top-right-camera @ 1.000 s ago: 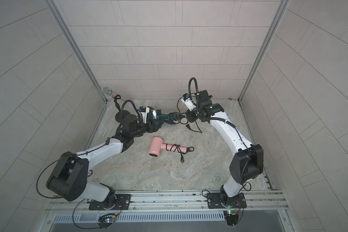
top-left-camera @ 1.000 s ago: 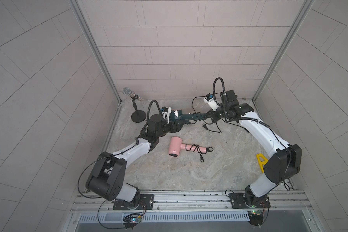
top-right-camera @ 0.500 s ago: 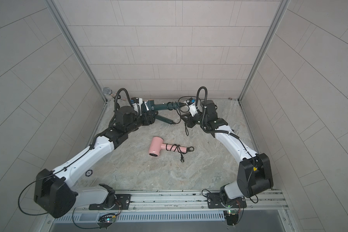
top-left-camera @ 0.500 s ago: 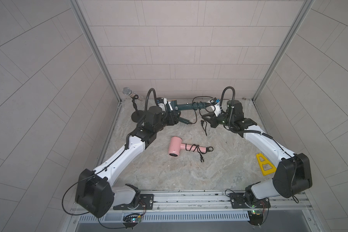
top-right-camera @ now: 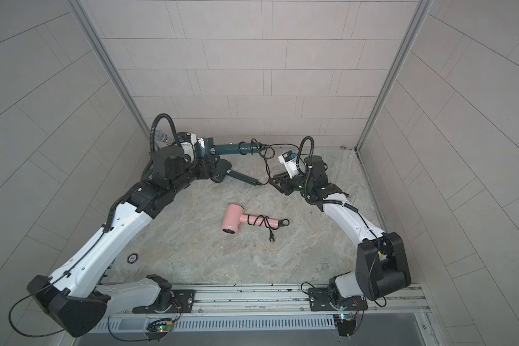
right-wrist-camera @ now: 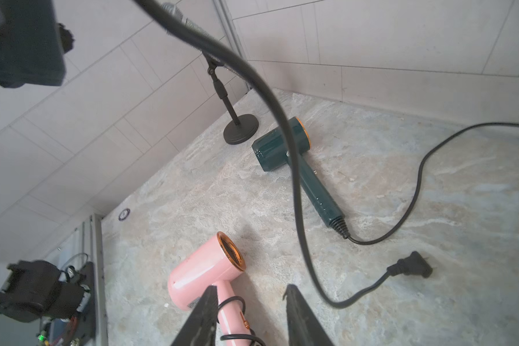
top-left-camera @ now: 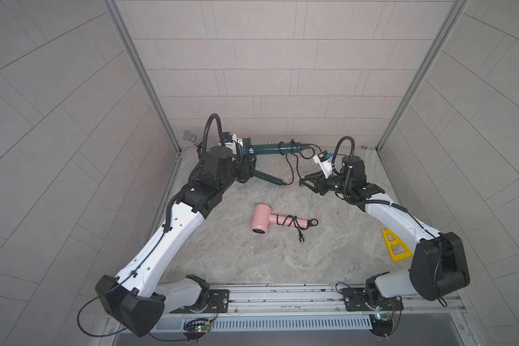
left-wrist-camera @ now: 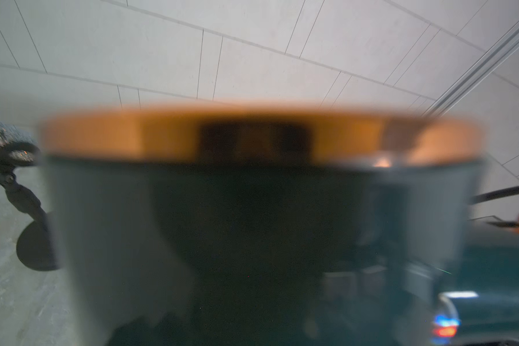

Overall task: Wrap the cord around the hair dryer
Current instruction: Wrap the power cord around the hair dryer.

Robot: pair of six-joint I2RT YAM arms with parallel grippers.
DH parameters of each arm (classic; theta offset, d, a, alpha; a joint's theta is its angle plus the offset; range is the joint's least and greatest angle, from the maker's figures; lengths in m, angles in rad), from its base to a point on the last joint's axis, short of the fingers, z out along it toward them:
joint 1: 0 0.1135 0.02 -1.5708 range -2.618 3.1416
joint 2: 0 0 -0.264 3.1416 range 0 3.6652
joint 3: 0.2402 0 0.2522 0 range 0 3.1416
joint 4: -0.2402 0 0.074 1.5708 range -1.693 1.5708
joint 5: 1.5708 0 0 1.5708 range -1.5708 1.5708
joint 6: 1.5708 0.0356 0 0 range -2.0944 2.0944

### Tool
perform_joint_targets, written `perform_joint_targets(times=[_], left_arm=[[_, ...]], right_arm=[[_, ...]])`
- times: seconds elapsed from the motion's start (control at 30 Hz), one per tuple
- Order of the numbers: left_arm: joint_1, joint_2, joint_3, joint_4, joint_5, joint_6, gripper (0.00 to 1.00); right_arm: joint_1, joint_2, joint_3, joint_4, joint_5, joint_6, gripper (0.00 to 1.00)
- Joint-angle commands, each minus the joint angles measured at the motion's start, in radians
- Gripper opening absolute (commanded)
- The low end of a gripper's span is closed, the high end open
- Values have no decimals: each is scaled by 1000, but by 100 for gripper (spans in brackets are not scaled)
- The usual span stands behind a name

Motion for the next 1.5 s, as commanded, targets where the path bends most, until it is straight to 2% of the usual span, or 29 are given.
perform_joint_targets(times=[0.0,0.07,0.13,0.27,0.4,0.67,0.9,1.17,1.47], left_arm=[[-3,-37,75,-13,-27,41,0],[-3,-32,96,-32,-22,42,0],[-3,-29,107,-40,-14,34,0],[-4,-29,121,-49,5,19,0],[-4,-29,136,-56,18,8,0],[-5,-16,173,-69,45,-16,0],[-5,13,212,-98,72,-17,0],[-5,21,216,-91,87,-34,0],[-5,22,225,-89,105,-41,0]], right_arm=[[-45,-42,-9,1,-34,13,53],[-76,-60,-28,1,-26,7,61],[-101,-73,-50,-4,-3,-14,64],[-112,-77,-92,-15,66,-78,65],[-109,-45,-135,86,31,-39,65],[7,13,-236,270,7,-31,64],[32,18,-288,387,21,-37,64],[146,75,-295,552,134,9,63],[206,181,-278,715,242,67,62]])
